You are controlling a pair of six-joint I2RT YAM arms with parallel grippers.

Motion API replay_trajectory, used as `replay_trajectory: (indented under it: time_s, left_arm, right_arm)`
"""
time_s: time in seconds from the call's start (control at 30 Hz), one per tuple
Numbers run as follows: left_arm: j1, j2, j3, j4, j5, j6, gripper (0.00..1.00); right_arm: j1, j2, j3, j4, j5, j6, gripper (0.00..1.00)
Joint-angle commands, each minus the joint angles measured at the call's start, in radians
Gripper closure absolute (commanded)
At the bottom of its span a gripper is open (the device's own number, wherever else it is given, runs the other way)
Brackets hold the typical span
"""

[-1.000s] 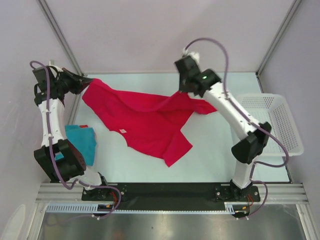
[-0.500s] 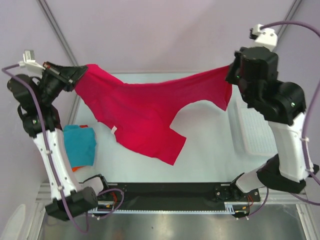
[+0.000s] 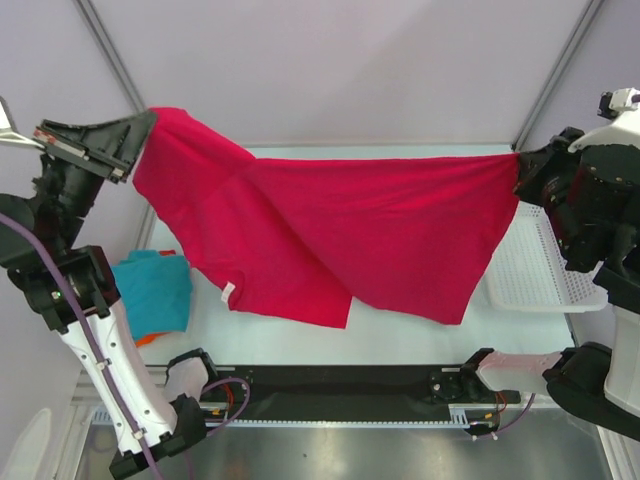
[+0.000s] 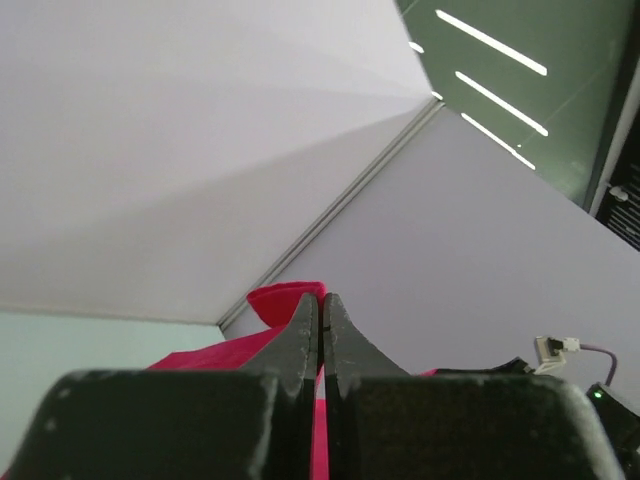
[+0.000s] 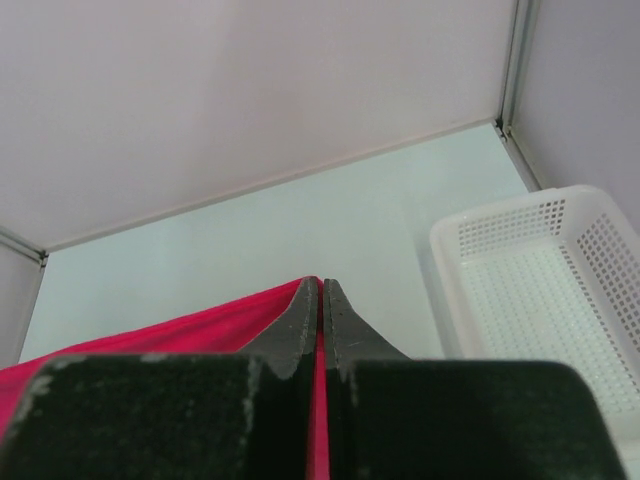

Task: Fold and stack the t-shirts

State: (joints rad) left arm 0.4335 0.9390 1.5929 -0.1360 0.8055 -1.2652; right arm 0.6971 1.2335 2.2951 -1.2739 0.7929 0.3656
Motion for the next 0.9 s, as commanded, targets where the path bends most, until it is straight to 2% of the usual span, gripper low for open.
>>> replay_trajectory:
  time_s: [0.0, 0.13, 0.23, 0.37, 0.5, 0.7, 0.87]
  left_arm:
    - [0.011, 0.076, 0.188, 0.044, -0.055, -0.118, 1.00]
    - [0.011, 0.174, 0.252, 0.041, -0.065, -0.109, 1.00]
    - [0.008, 0.256, 0.259, 0.018, -0.088, -0.057, 1.00]
    - [-0.004, 0.404, 0.216, -0.039, -0.107, 0.047, 1.00]
    - [-0.038, 0.538, 0.152, -0.042, -0.129, 0.128, 1.00]
    - [-0.107, 0.785, 0.133, -0.073, -0.129, 0.204, 1.00]
    - [-0.180, 0.886, 0.153, -0.080, -0.147, 0.231, 1.00]
  right_arm:
    - [0.001, 0.015, -0.020, 0.063, 0.045, -0.007, 1.00]
    - [-0.010, 0.037, -0.104, 0.149, 0.054, -0.039, 1.00]
    - [-0.088, 0.090, -0.129, 0.171, -0.007, -0.042, 1.00]
    - [-0.220, 0.139, -0.270, 0.238, -0.139, -0.045, 1.00]
    - [-0.307, 0.233, -0.361, 0.306, -0.175, -0.050, 1.00]
    - [-0.347, 0.418, -0.387, 0.350, -0.141, -0.062, 1.00]
    - [-0.381, 0.540, -0.346, 0.381, -0.115, -0.074, 1.00]
